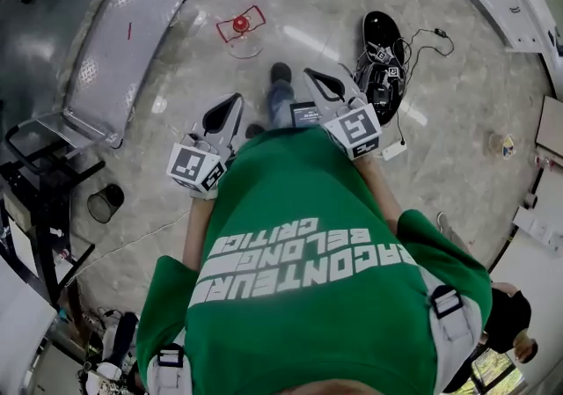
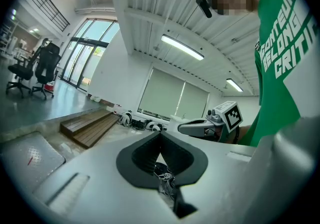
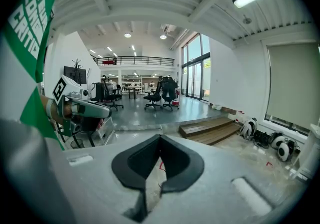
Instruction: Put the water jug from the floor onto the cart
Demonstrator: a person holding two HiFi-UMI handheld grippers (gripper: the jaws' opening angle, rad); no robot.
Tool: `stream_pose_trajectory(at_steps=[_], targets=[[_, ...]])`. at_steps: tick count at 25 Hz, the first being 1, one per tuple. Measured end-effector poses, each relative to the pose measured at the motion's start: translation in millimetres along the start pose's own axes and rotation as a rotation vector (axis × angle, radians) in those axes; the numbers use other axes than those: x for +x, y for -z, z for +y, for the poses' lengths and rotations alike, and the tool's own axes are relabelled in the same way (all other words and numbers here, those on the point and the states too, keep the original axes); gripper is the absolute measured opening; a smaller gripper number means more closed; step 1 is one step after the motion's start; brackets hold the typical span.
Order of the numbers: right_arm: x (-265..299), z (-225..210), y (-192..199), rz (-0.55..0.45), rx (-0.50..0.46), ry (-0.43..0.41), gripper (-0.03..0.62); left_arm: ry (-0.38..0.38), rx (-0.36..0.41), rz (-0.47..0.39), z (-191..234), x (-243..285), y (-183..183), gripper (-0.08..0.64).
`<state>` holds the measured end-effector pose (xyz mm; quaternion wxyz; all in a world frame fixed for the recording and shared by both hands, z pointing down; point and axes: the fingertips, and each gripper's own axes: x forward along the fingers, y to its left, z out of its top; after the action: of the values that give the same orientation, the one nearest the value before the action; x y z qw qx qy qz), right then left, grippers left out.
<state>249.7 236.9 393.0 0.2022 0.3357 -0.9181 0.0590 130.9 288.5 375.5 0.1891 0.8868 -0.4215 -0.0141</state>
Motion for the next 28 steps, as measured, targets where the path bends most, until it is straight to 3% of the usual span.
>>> stream_pose_trajectory(at_steps=[12, 17, 28], targets=[[77, -91, -23, 0.021, -0.007, -0.085, -0.006, -0.207, -0.054, -0.034, 83, 56, -39, 0.016], [99, -124, -28, 0.019, 0.005, -0.136, -0.006, -0.252, -0.111, -0.071, 101, 79, -56, 0.015], [143, -194, -28, 0.016, 0.006, -0.228, -0.008, -0.401, -0.119, -0.04, 125, 120, -61, 0.017]])
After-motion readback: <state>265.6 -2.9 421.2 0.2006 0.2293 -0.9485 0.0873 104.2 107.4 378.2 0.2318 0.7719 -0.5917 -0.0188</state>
